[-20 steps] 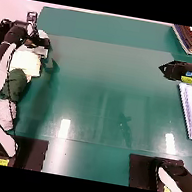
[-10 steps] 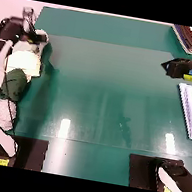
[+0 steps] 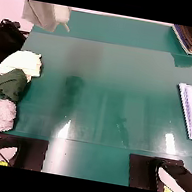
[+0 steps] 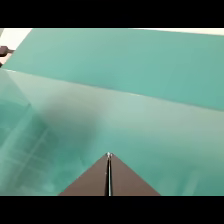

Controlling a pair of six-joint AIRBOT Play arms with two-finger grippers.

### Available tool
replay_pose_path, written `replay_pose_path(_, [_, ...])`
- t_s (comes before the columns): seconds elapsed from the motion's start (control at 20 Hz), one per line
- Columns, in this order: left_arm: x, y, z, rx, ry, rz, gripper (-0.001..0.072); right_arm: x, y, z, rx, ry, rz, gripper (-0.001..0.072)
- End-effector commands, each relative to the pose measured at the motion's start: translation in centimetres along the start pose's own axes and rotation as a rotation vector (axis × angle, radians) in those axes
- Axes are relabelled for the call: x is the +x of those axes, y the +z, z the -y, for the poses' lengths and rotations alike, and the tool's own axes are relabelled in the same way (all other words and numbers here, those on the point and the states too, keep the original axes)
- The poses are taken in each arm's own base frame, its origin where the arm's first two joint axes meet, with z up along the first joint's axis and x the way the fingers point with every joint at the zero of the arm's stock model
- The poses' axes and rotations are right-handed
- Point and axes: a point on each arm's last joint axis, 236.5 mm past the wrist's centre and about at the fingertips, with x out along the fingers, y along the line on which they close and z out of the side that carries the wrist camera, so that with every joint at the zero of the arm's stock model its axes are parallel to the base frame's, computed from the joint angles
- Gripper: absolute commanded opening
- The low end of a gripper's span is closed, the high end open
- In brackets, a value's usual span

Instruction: Fold the shirts.

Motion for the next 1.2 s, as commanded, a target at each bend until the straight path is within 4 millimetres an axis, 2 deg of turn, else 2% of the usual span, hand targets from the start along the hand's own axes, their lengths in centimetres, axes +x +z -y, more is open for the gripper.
replay_pose_path(0.0, [-5.2,-0.3,8.4,0.072,-0.204,-0.035,0.0024,0.1,1.6,-0.6,-0.028,0.015,-0.025,0.0019])
replay_pose_path(0.15, [-4.1,-7.6,18.2,0.152,-0.412,-0.229,0.0026,-0.1,2.6,-1.0,-0.045,0.024,-0.034,0.0019])
replay_pose_path(0.2, [-3.5,-10.5,21.0,0.177,-0.466,-0.296,0.0028,-0.3,2.7,-1.1,-0.051,0.026,-0.04,0.0019])
replay_pose_path(0.25, [-3.0,-13.0,23.2,0.2,-0.512,-0.348,0.0064,-0.5,2.8,-1.3,-0.056,0.028,-0.045,0.0019])
replay_pose_path(0.3, [-2.4,-15.3,24.9,0.206,-0.551,-0.391,0.0371,-0.8,2.9,-1.4,-0.06,0.03,-0.046,0.0019])
replay_pose_path(0.35, [-1.7,-17.2,26.3,0.174,-0.582,-0.431,0.0629,-1.1,3.0,-1.5,-0.063,0.03,-0.042,0.0019])
replay_pose_path(0.4, [-0.9,-18.5,26.8,0.164,-0.584,-0.457,0.0627,-1.4,3.1,-1.7,-0.065,0.031,-0.036,0.0019])
replay_pose_path(0.5, [1.0,-19.2,25.0,0.134,-0.527,-0.481,0.0627,-2.2,3.4,-2.0,-0.071,0.032,-0.021,0.0019])
replay_pose_path(0.55, [2.0,-19.1,23.2,0.1,-0.488,-0.487,0.0627,-2.7,3.5,-2.1,-0.074,0.032,-0.012,0.0019])
replay_pose_path(0.65, [4.0,-20.0,18.2,-0.016,-0.377,-0.547,0.0627,-3.3,3.8,-2.4,-0.079,0.033,0.001,0.0019])
replay_pose_path(0.75, [5.5,-22.6,14.3,-0.118,-0.315,-0.628,0.0627,-3.8,4.0,-2.6,-0.083,0.033,0.012,0.0019])
replay_pose_path(0.8, [5.9,-24.5,13.3,-0.18,-0.312,-0.677,0.0627,-3.9,4.0,-2.6,-0.083,0.034,0.014,0.0019])
replay_pose_path(0.9, [6.0,-29.8,13.4,-0.293,-0.341,-0.797,0.0627,-3.8,3.8,-2.6,-0.082,0.034,0.007,0.0019])
replay_pose_path(1.05, [4.6,-38.3,14.9,-0.374,-0.349,-0.979,0.0628,-3.8,3.7,-2.6,-0.082,0.034,0.002,0.0019])
replay_pose_path(1.1, [4.3,-40.3,15.8,-0.424,-0.361,-1.015,0.0627,-3.8,3.7,-2.6,-0.082,0.035,0.001,0.0019])
replay_pose_path(1.15, [4.2,-41.5,16.6,-0.463,-0.382,-1.027,0.0628,-3.8,3.7,-2.6,-0.082,0.035,0.0,0.0019])
